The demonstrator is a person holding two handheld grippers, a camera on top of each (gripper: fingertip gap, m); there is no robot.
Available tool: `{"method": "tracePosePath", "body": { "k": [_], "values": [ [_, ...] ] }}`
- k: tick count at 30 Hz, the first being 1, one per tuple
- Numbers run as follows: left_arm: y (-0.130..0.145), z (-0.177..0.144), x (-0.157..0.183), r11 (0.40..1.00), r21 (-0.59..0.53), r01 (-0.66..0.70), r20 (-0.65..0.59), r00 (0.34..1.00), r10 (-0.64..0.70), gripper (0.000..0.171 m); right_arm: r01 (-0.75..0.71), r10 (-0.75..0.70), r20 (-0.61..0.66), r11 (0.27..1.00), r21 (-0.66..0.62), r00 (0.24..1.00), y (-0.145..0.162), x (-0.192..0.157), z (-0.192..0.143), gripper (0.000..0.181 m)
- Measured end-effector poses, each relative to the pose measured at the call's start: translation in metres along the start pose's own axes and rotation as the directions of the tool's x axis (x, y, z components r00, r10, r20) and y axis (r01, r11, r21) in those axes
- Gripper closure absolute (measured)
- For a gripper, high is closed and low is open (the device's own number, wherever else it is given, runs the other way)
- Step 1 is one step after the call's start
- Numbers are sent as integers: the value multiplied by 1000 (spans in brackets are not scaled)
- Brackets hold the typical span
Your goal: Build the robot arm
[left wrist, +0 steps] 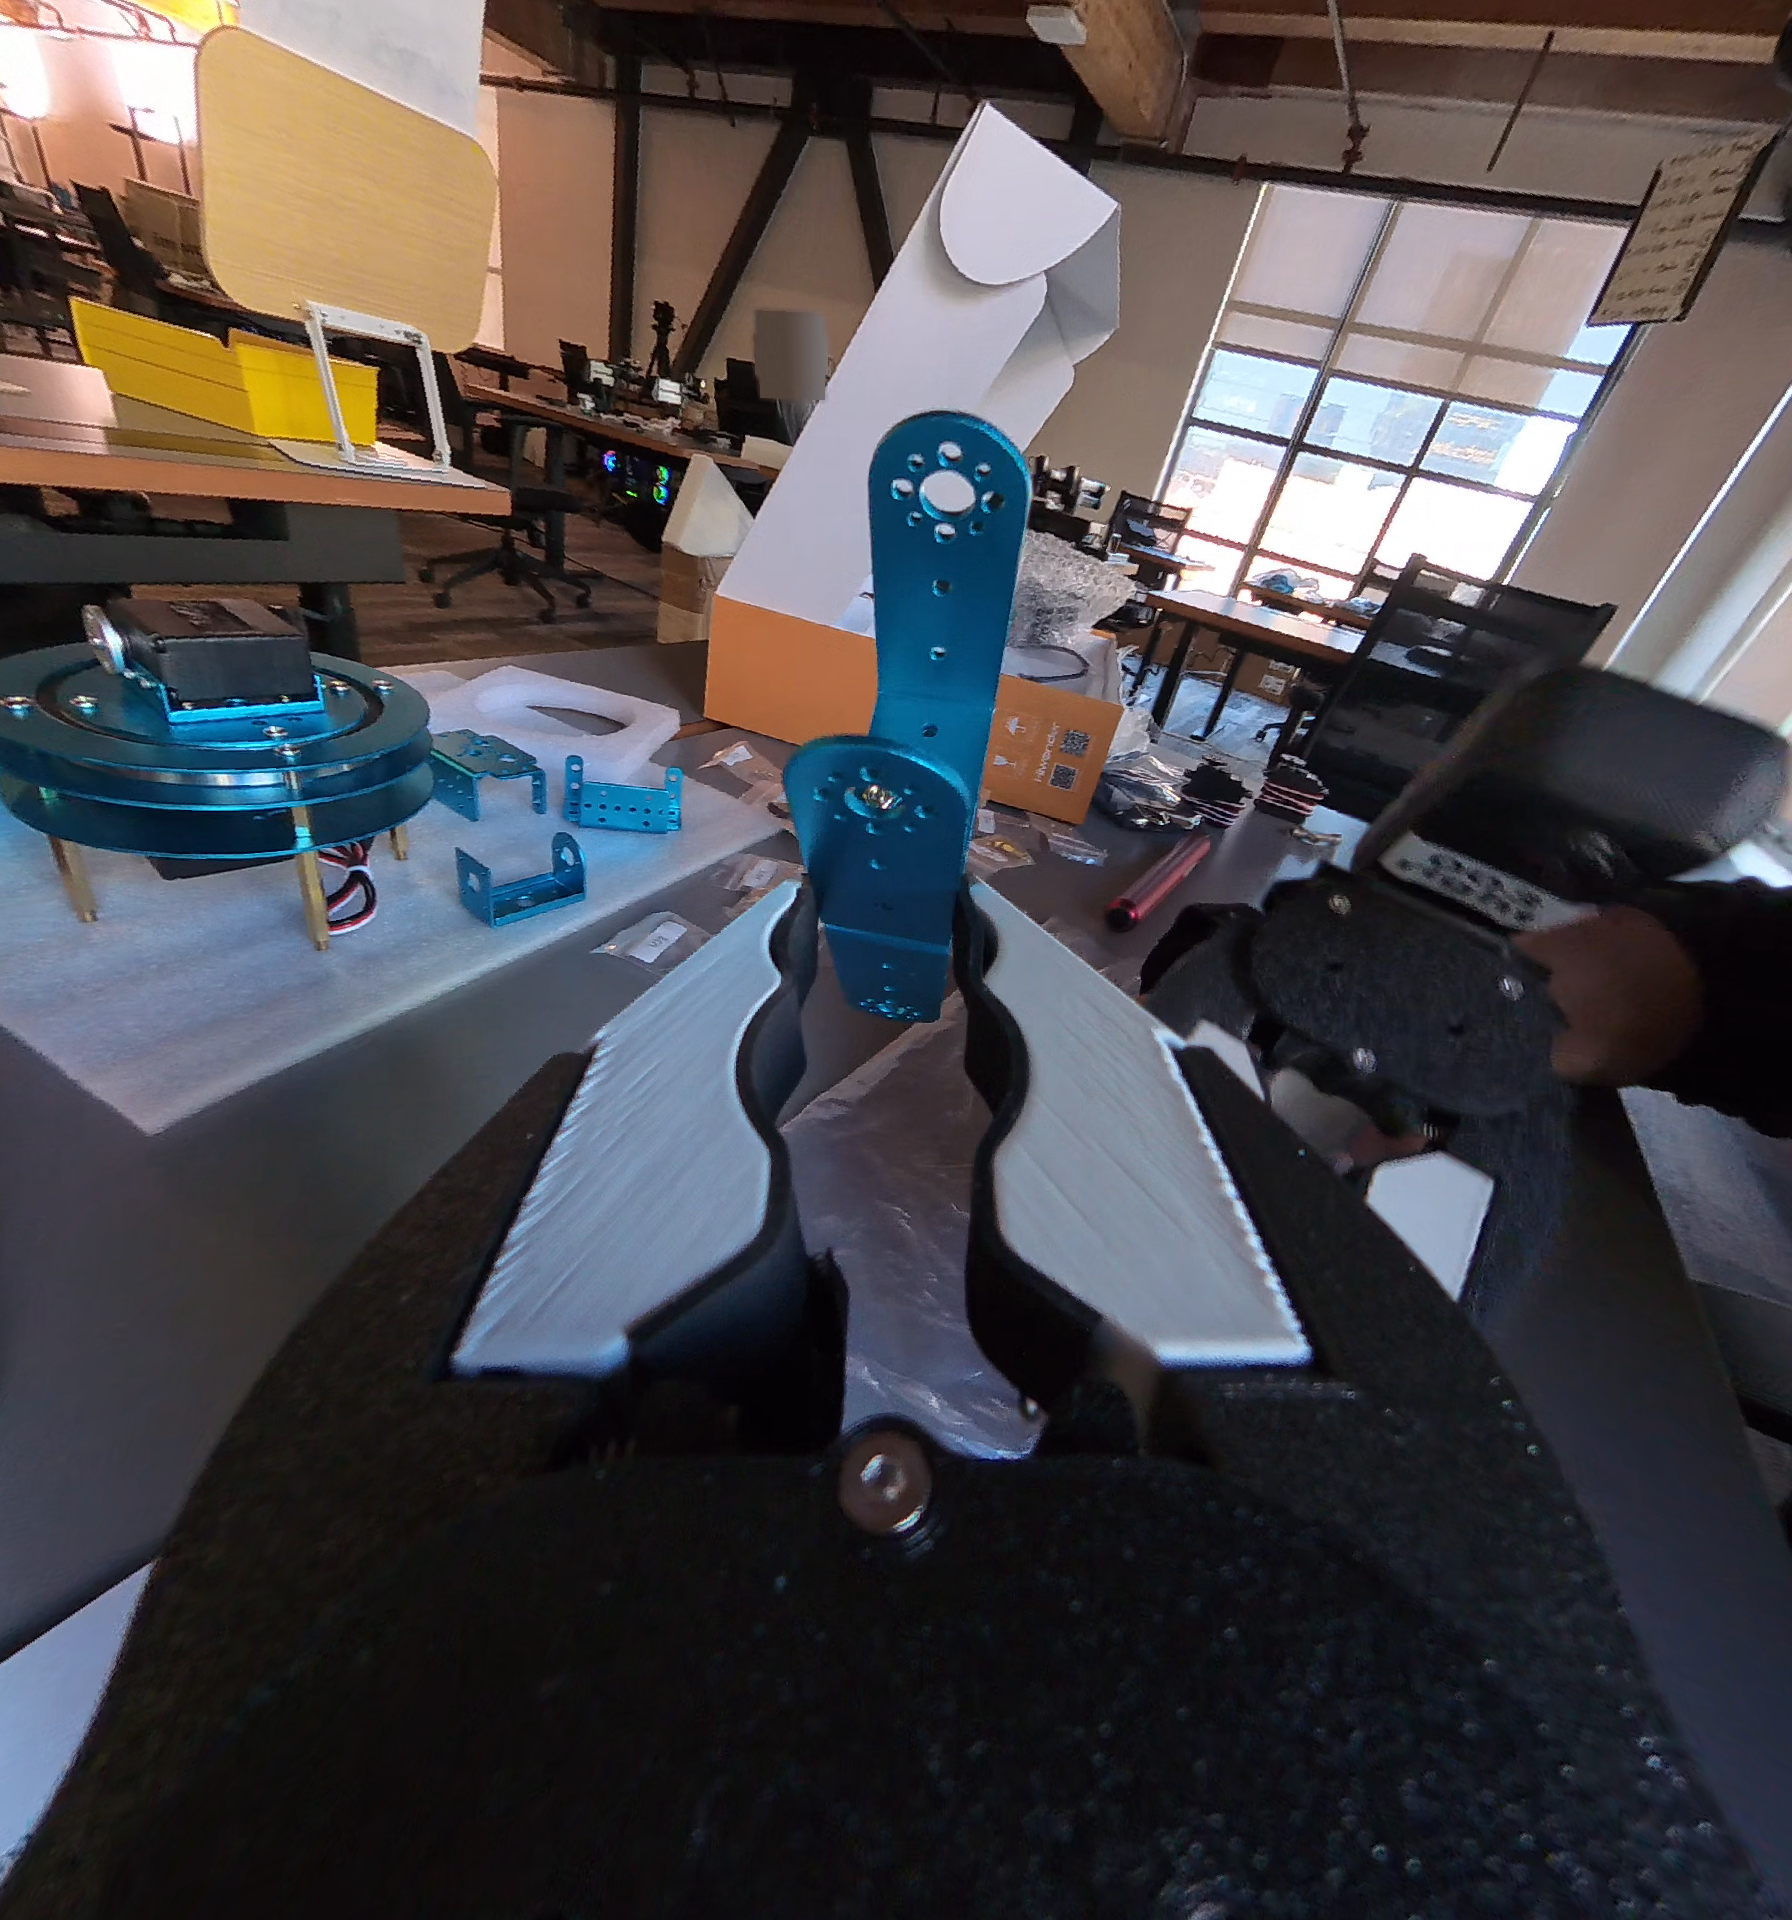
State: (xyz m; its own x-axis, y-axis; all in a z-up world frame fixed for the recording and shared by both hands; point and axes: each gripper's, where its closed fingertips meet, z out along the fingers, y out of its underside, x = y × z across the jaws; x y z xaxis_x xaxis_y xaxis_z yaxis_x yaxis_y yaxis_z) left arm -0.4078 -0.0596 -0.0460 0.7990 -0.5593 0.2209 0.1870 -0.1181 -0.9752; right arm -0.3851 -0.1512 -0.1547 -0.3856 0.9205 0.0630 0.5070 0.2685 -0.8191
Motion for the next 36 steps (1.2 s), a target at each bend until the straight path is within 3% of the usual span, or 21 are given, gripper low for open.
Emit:
{"method": "tracePosePath", "body": {
  "k": [8,29,32,36],
  "values": [
    [-2,0,2,997,-6,-74,28,997,74,147,-159,155,65,986,59,986,-5,10,-8,134],
    [0,1,14,994,-47,-96,-30,995,94,147,-99,97,62,994,36,993,-3,4,-4,133],
    [8,-1,31,984,-168,-67,-129,991,45,147,-76,70,50,989,123,996,-20,-4,-30,140],
    [18,-5,50,958,-278,-65,-180,984,14,147,-129,123,43,975,179,991,-30,-20,-93,132]
  ]
}}
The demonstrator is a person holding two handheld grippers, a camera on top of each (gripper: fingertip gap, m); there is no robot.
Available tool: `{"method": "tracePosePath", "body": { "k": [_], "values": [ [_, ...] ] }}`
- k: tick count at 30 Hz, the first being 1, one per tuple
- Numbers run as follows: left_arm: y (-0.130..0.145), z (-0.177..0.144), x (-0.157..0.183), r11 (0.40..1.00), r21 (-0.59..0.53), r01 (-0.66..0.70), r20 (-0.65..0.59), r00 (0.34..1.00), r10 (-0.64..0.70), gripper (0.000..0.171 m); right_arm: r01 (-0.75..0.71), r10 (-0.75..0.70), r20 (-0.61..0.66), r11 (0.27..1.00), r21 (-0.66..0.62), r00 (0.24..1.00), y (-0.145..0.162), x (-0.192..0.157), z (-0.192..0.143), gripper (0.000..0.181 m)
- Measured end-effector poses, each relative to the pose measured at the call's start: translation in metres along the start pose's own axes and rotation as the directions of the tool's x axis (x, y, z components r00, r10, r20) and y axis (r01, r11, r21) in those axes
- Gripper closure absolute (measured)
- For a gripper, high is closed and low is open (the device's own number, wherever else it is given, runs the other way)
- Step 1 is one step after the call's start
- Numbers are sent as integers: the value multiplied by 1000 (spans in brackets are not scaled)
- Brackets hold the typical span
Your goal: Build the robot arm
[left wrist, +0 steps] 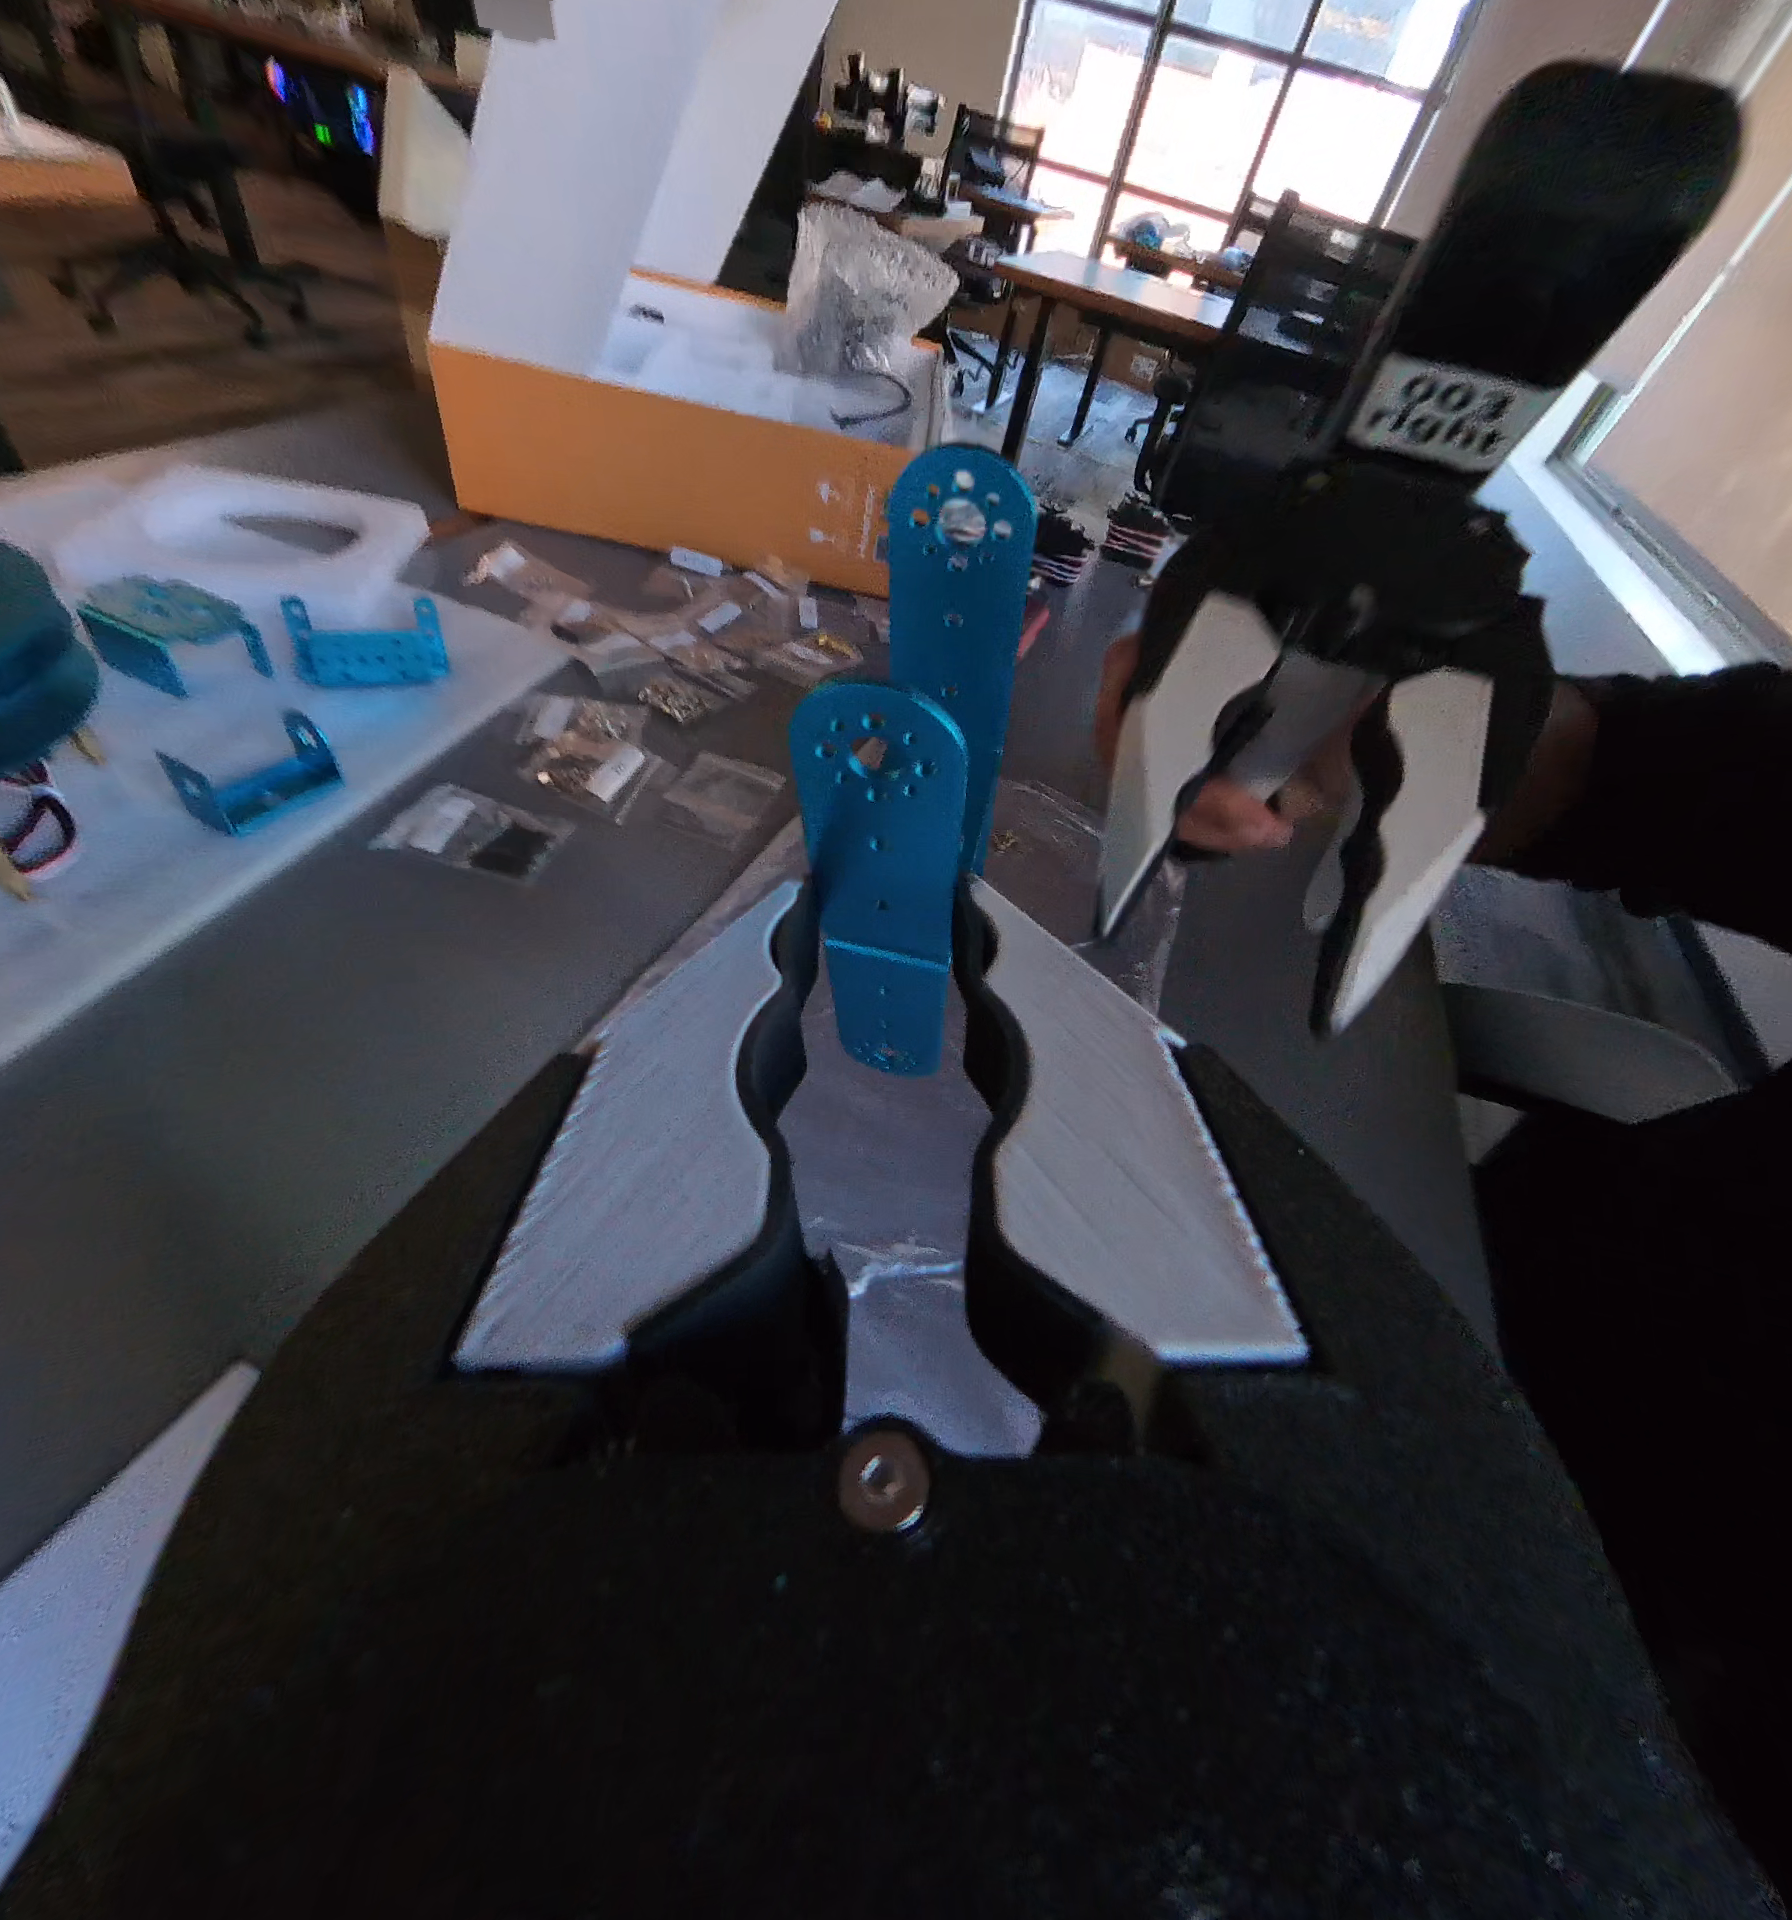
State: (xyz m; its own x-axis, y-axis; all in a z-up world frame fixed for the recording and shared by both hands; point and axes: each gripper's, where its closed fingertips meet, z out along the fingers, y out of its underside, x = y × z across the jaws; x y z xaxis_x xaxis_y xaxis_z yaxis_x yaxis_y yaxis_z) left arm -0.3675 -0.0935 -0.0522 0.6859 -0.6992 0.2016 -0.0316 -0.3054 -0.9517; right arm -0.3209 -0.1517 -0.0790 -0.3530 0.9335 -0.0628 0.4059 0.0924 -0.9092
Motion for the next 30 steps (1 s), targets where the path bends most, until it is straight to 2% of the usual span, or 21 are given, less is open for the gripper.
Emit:
{"method": "tracePosePath", "body": {
  "k": [2,5,8,9,10,11,15,18,19,22,25,30],
  "values": [
    [6,3,3,999,-46,17,-2,1000,-17,147,34,-27,-110,997,67,994,-5,8,-32,145],
    [16,8,-3,981,-172,-85,71,993,99,147,77,-57,-267,995,62,962,8,35,-62,145],
    [28,13,9,929,-348,-130,7,990,141,147,-24,45,-215,995,98,975,22,46,-65,141],
    [31,15,14,906,-398,-147,-19,988,152,147,-77,92,-165,993,94,982,23,43,-61,129],
    [33,18,18,879,-445,-171,-47,985,168,147,-98,111,-118,989,106,987,20,38,-59,126],
    [35,20,22,850,-484,-209,-76,977,197,147,-103,118,-120,986,128,986,17,38,-59,130],
    [41,28,38,730,-581,-360,-198,932,302,147,-101,111,-105,991,90,988,23,35,-56,123],
    [49,34,48,657,-617,-433,-276,901,334,146,-99,99,-13,994,43,995,26,21,-50,126],
    [48,39,50,657,-615,-435,-282,900,332,147,-103,103,-1,995,13,995,30,21,-46,129],
    [47,46,51,648,-629,-429,-285,903,321,147,-65,66,6,995,-79,998,40,18,-39,155],
    [46,50,51,660,-625,-417,-287,909,302,147,-21,16,-45,993,-119,999,46,21,-41,156],
    [49,57,50,723,-573,-385,-307,919,246,146,-69,71,3,981,-182,997,59,22,-44,158]
  ]
}}
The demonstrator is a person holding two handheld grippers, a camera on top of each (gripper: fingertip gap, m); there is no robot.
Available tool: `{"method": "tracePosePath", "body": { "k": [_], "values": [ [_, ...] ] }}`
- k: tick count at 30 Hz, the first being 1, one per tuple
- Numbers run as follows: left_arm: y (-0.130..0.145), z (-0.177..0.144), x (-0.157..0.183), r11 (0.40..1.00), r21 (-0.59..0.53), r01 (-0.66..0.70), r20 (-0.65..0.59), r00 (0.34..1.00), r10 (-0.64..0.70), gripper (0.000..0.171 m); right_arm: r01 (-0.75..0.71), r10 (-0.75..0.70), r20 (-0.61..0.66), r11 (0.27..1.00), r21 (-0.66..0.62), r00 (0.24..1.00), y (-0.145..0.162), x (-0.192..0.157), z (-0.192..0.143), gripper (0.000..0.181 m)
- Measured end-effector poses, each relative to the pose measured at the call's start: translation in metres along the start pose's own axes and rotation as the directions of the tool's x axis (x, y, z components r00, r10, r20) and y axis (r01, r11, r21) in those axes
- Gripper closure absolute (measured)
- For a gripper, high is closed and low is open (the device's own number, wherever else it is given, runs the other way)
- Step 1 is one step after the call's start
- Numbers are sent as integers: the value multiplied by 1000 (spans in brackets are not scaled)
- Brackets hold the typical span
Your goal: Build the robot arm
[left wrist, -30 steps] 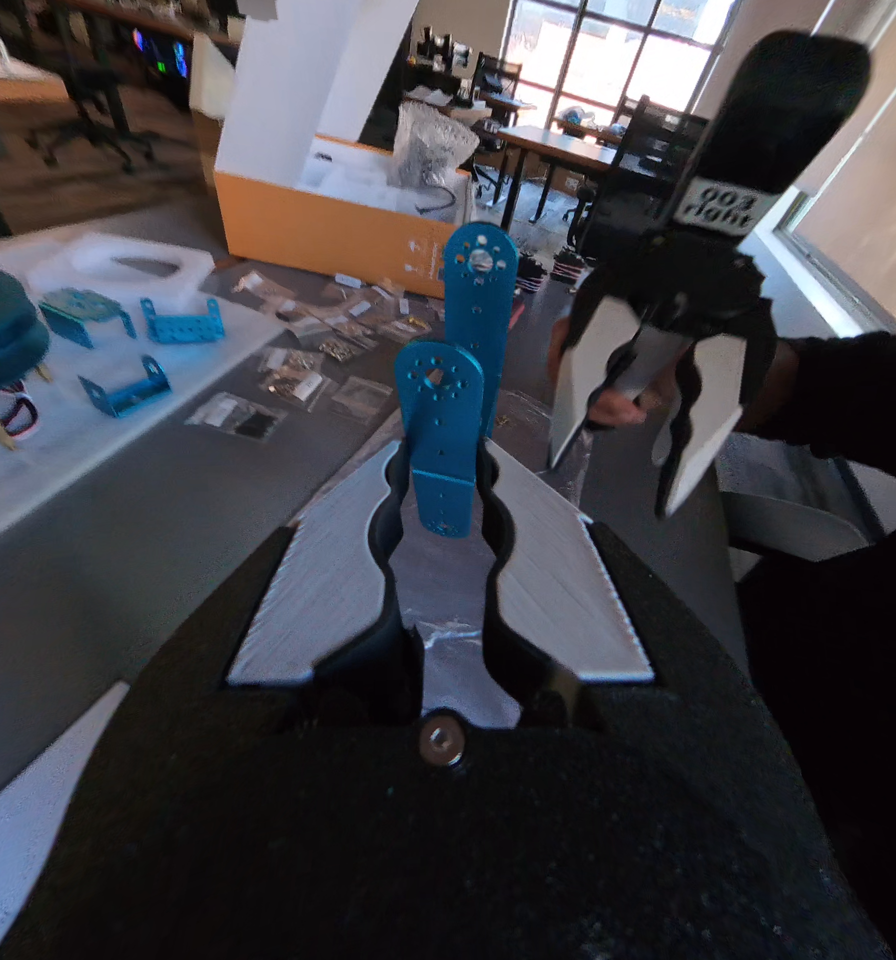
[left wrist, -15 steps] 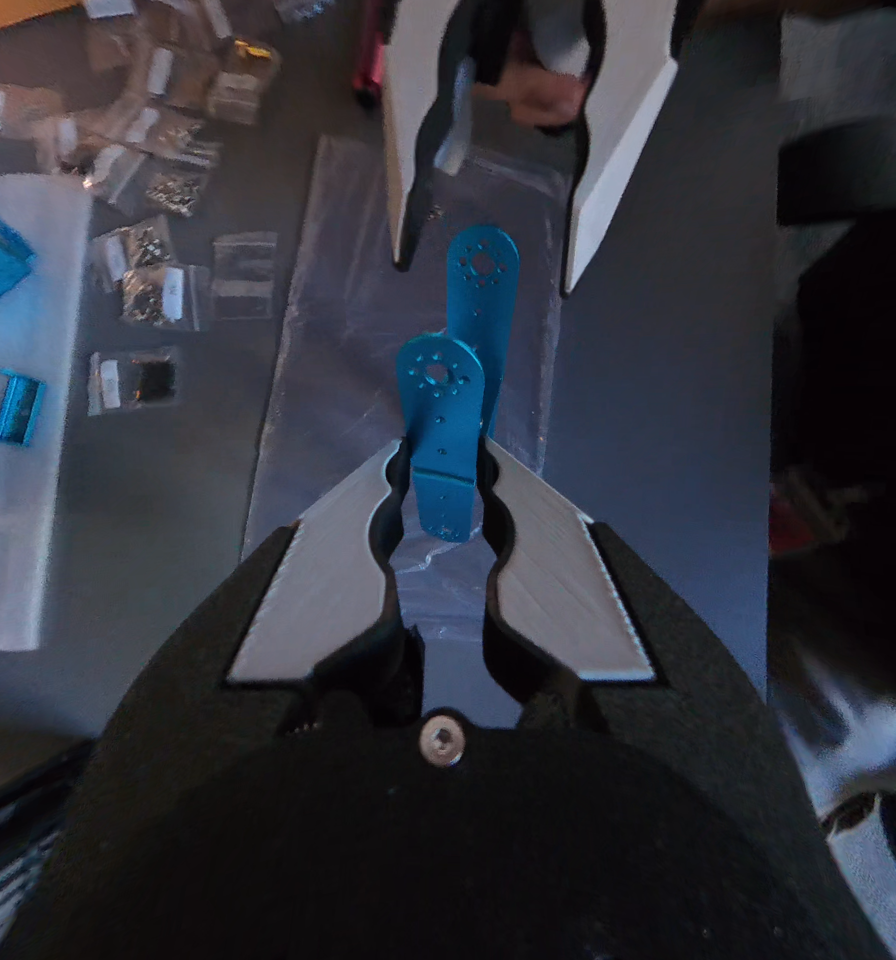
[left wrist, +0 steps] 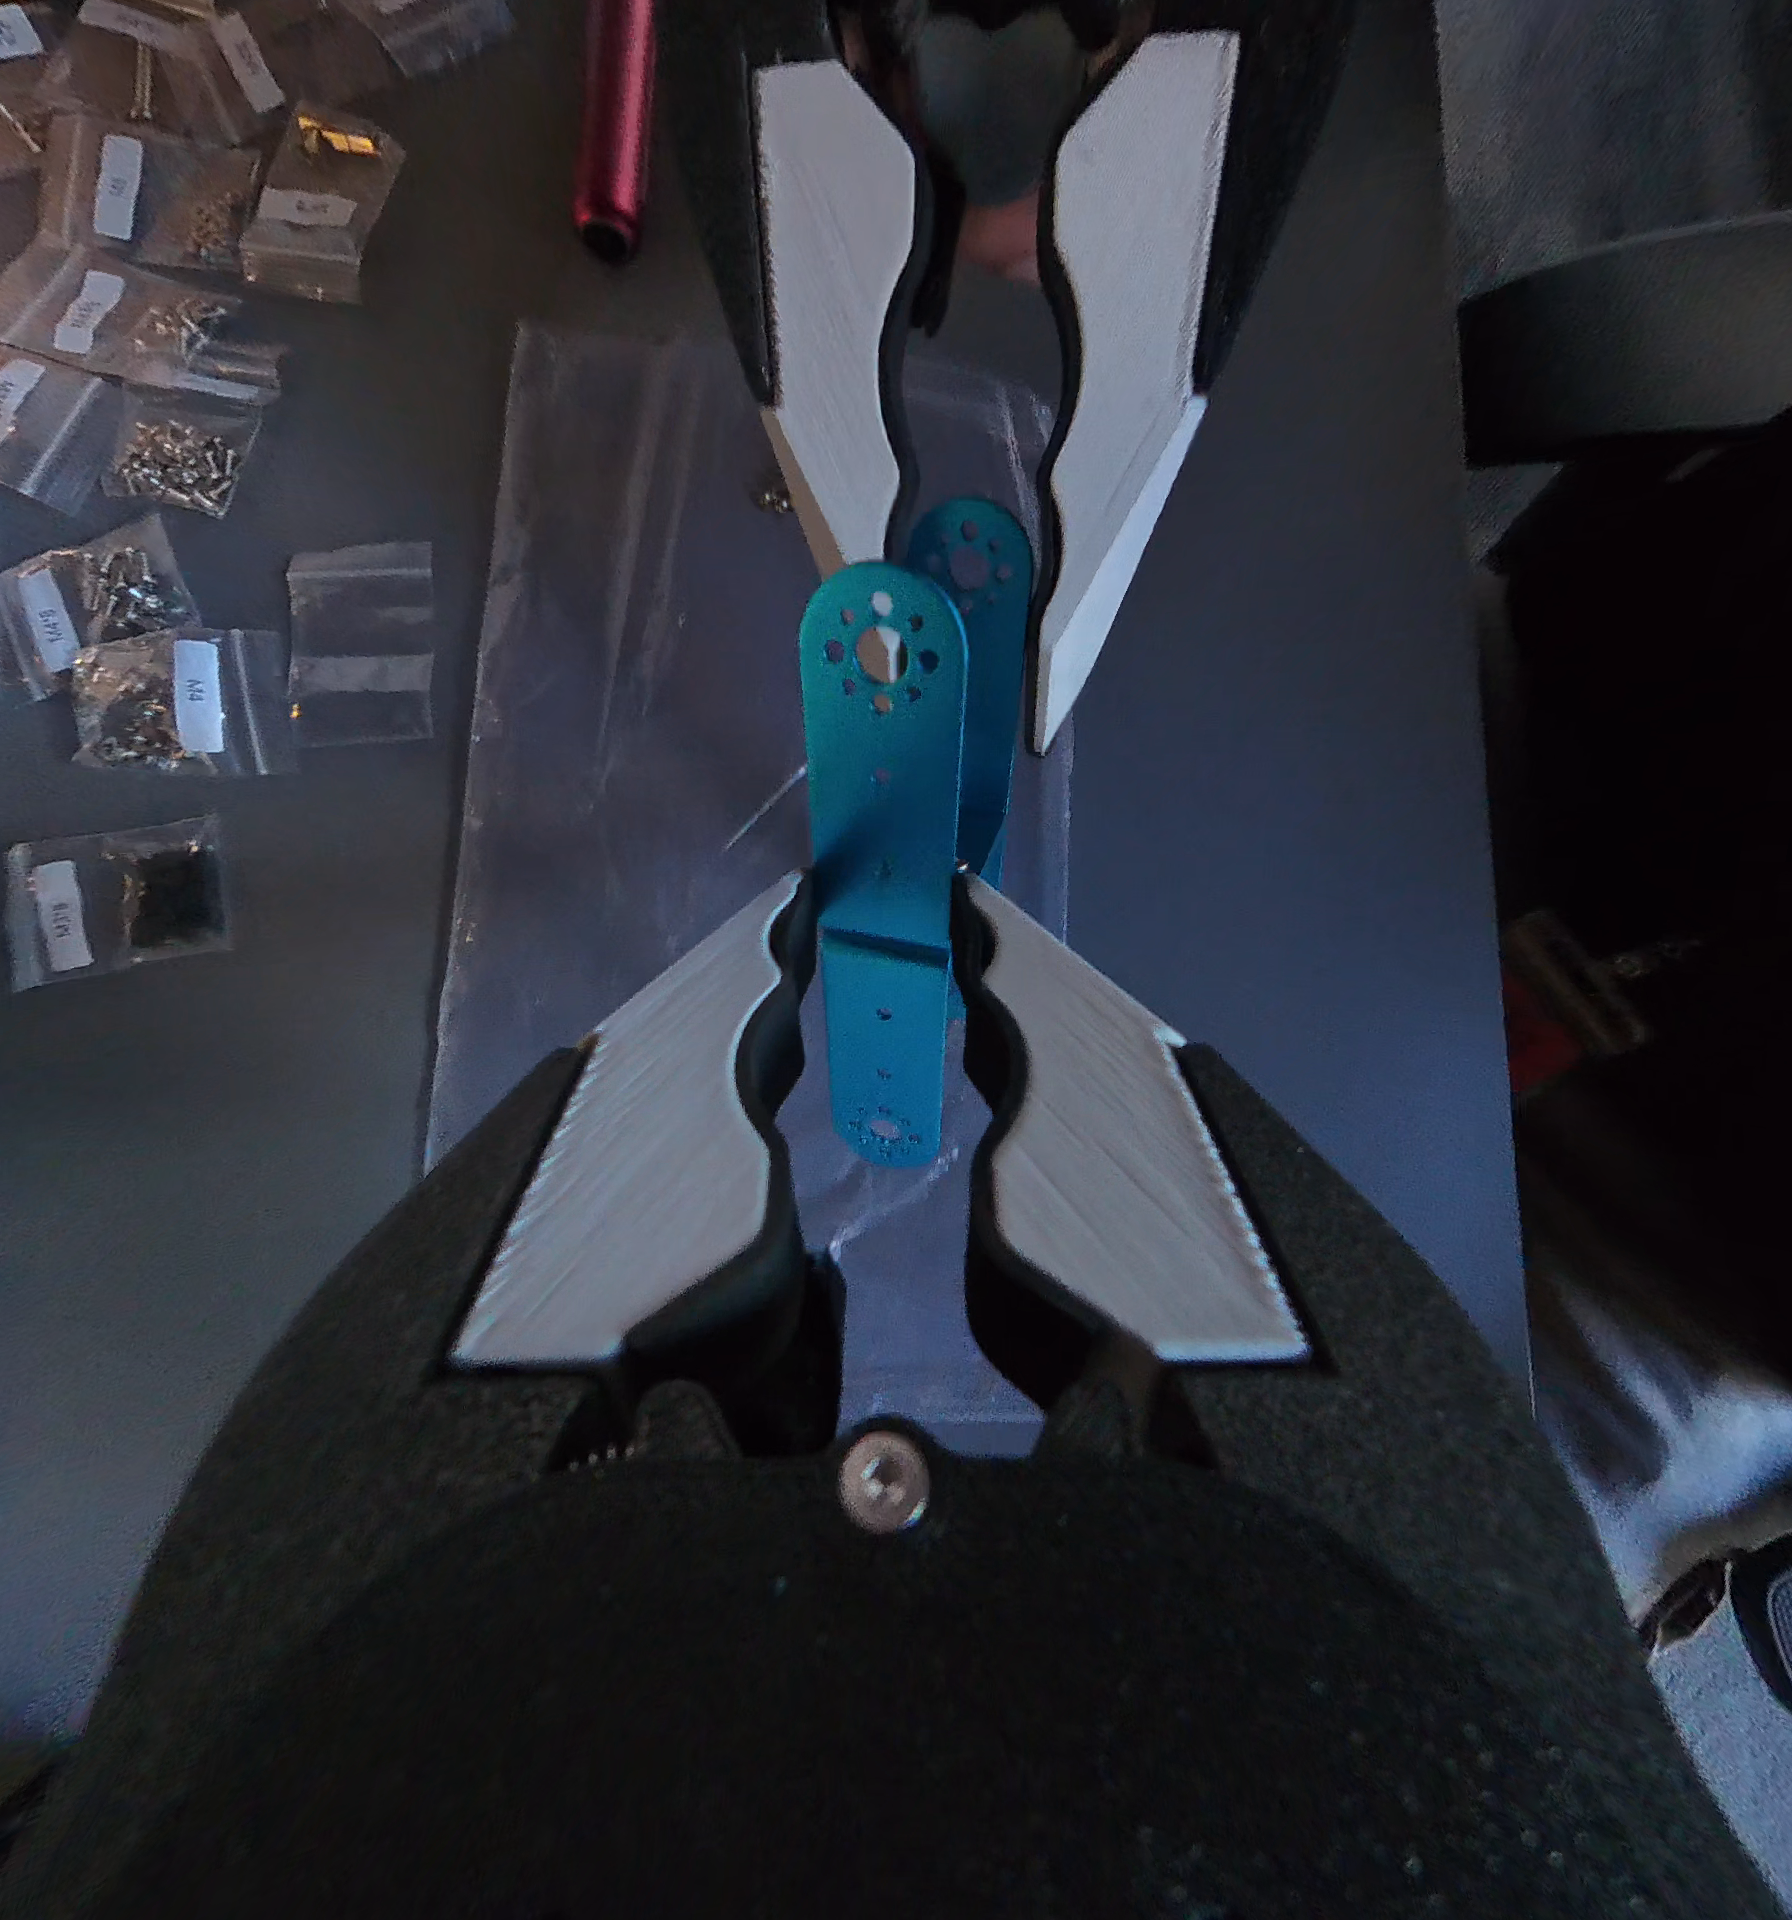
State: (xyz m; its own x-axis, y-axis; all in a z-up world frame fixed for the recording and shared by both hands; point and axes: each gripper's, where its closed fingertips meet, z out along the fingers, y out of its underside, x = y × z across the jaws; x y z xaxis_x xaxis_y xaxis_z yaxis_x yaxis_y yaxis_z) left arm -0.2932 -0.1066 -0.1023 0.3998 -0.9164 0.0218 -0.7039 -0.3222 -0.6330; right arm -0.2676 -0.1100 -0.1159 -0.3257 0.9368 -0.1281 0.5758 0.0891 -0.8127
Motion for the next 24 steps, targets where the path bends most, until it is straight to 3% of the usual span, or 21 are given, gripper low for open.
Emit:
{"method": "tracePosePath", "body": {
  "k": [4,8,10,14,17,20,24],
  "values": [
    [-1,4,-4,995,81,51,-68,997,-45,146,-41,42,59,999,-21,997,7,6,1,159],
    [-2,-1,-12,995,47,94,-99,991,-89,147,-40,42,136,999,-19,990,-1,6,2,165],
    [2,-10,-16,997,-17,72,-83,994,-73,147,-10,3,198,999,33,980,-16,2,1,134],
    [21,-23,-39,984,-149,96,-20,995,-100,147,69,-78,150,995,65,986,-33,26,18,106],
    [40,-23,-55,966,-214,145,25,989,-143,147,30,-41,136,996,85,990,-43,41,35,117],
    [55,-18,-66,951,-246,185,74,982,-172,147,-5,4,71,1000,23,997,-35,54,48,127],
    [63,-7,-68,944,-250,214,77,977,-201,147,109,-113,-47,990,-85,992,-13,47,56,132]
  ]
}}
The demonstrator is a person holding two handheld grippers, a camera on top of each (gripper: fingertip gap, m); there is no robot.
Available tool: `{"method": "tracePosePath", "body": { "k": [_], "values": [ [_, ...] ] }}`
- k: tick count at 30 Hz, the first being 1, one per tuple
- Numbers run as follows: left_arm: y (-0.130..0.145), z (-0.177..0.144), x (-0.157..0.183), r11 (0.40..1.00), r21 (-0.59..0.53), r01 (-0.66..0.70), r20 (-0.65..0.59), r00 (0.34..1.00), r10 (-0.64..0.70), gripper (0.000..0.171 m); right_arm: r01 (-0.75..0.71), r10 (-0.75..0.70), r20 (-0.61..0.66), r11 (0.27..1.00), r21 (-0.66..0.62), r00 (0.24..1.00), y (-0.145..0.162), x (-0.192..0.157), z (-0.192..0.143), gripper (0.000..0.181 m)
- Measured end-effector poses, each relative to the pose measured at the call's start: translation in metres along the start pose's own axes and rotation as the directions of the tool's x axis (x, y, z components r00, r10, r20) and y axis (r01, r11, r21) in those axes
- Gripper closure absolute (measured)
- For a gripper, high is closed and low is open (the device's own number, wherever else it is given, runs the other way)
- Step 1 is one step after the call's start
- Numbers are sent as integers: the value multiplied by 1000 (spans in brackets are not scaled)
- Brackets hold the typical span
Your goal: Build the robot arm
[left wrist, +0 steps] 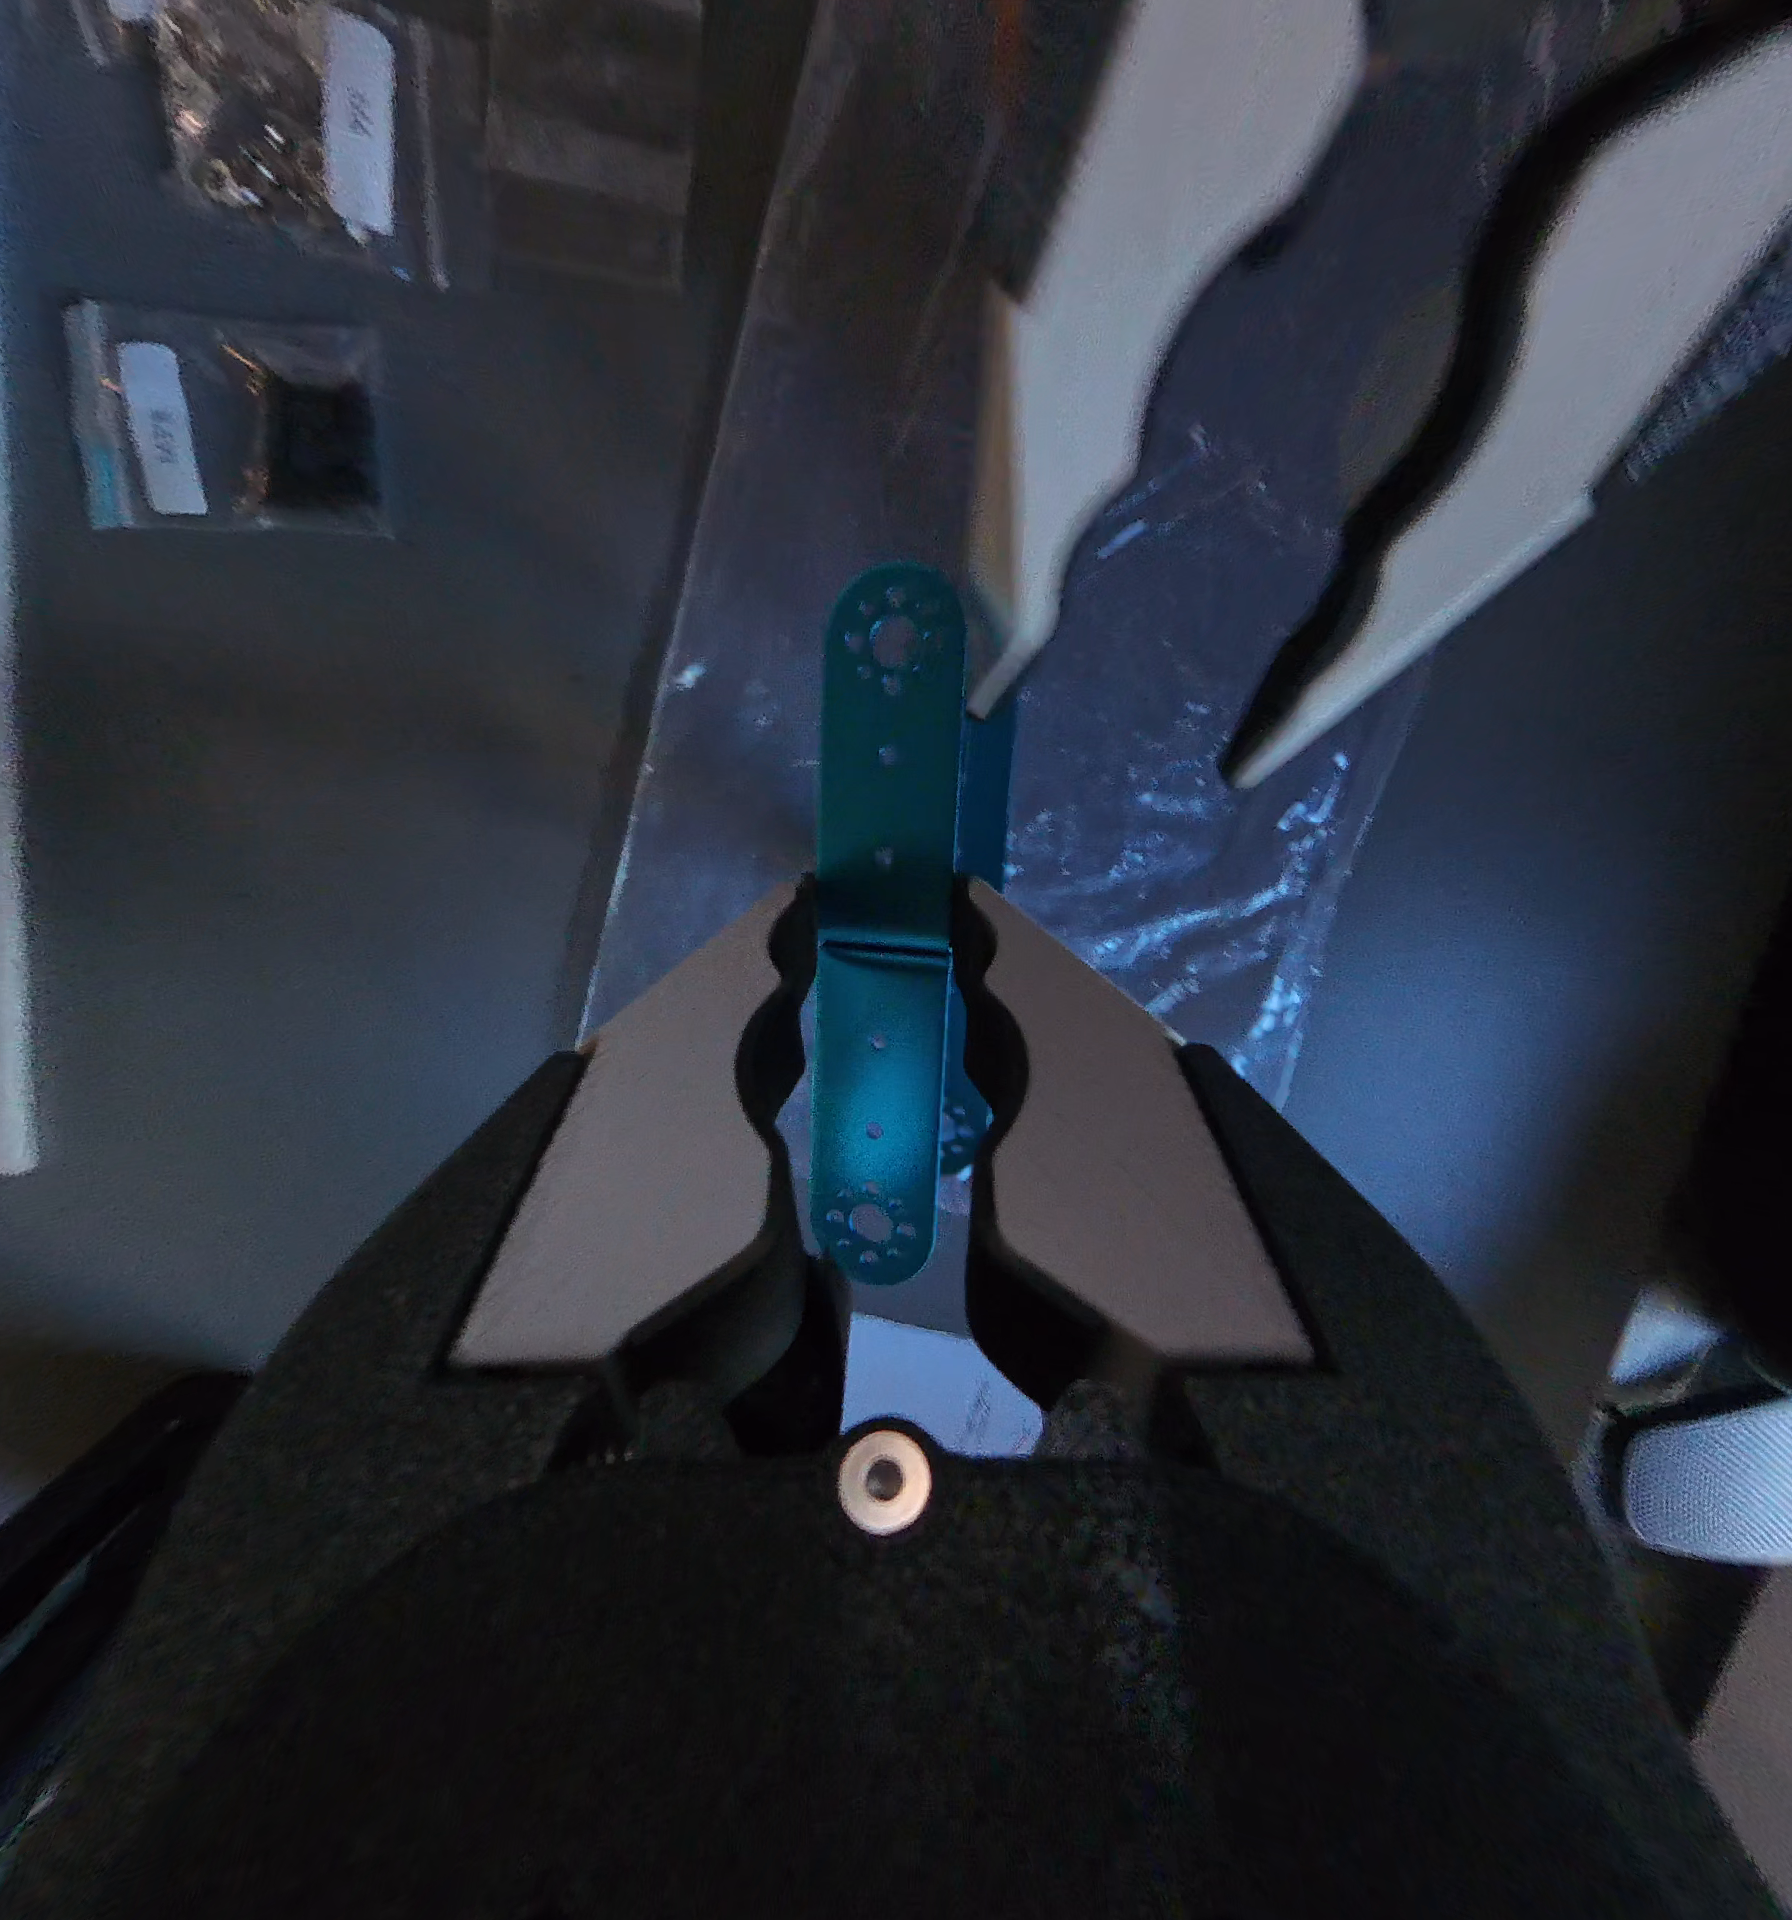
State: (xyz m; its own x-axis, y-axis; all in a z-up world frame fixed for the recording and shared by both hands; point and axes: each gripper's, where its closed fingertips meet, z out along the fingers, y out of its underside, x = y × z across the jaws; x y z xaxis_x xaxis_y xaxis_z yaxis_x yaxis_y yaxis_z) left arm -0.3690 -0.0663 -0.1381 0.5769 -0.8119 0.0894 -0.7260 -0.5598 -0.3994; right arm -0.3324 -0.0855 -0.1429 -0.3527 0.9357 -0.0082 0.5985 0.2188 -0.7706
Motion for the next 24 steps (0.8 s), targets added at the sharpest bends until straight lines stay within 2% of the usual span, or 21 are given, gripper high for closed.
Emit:
{"method": "tracePosePath", "body": {
  "k": [4,7,11,14,17,18,21,24],
  "values": [
    [-3,2,0,998,59,-17,9,1000,16,146,160,-166,-81,984,-77,983,3,-13,11,131],
    [4,0,6,994,94,-55,8,999,54,130,236,-244,-136,969,-76,960,-4,-17,9,144],
    [19,5,17,989,121,-88,-4,996,89,128,181,-179,-102,983,13,979,-25,-21,-6,139],
    [23,-7,19,976,186,-114,12,993,113,121,163,-155,-116,984,67,981,-41,-3,-17,136],
    [28,-29,22,954,283,-98,-18,994,107,119,115,-115,-43,993,-3,992,-35,12,-3,115],
    [31,-34,21,945,313,-96,-19,994,108,119,119,-121,-42,992,-37,992,-31,18,6,115],
    [36,-50,22,901,429,-61,-50,995,91,119,111,-109,29,987,-113,994,-25,18,31,121],
    [38,-65,12,834,552,-22,-47,997,57,129,127,-120,58,985,-120,991,-28,17,41,152]
  ]
}}
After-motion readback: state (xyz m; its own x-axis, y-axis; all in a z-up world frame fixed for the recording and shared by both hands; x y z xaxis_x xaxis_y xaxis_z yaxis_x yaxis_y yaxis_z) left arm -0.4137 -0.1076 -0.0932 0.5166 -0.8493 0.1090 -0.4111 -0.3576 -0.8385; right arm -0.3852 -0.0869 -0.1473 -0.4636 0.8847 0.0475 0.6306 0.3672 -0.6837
